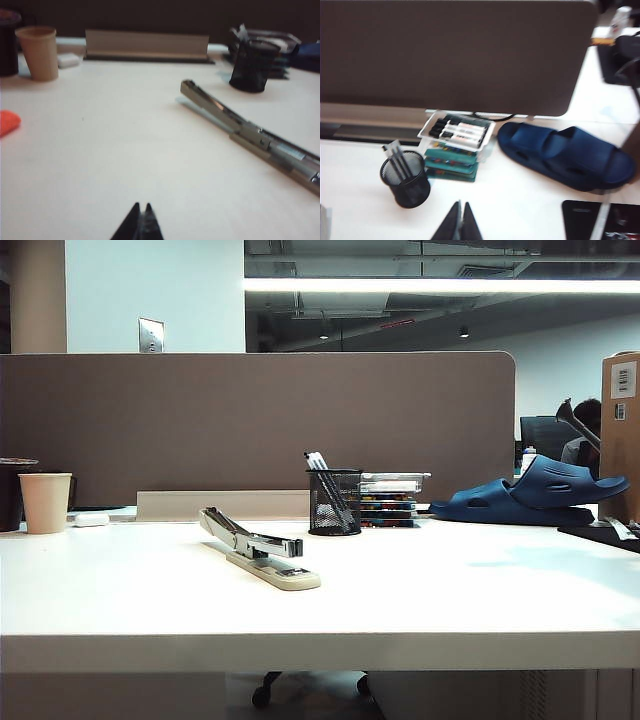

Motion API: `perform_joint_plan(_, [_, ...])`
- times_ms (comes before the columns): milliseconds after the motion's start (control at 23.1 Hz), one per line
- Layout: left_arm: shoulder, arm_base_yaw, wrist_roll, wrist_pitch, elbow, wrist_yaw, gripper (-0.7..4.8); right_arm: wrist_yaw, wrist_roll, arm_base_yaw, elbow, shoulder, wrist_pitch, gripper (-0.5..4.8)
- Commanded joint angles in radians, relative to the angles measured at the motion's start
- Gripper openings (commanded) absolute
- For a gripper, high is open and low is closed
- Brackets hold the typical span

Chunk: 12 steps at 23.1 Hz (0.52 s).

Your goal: Pick up a set of staples and put them into the open stapler.

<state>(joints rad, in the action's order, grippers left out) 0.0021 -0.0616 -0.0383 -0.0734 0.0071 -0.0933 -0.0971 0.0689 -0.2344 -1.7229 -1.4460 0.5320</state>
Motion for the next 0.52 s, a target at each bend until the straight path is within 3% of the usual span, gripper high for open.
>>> perform_joint_plan(43, [0.000, 0.001, 0.004, 0.073, 0.002, 0.003, -0.06, -0.017, -0.015, 0.015, 0.051, 0.075, -0.014, -0.02])
perform_joint_plan(346, [0.000, 0.002, 0.004, 0.076, 0.002, 0.003, -0.06, -0.063, -0.018, 0.024, 0.336, 0.333, -0.021, -0.01])
perform_joint_plan(519, [0.000, 0.002, 0.004, 0.075, 0.002, 0.003, -0.06, -0.062, -0.019, 0.024, 0.591, 0.576, -0.091, -0.01])
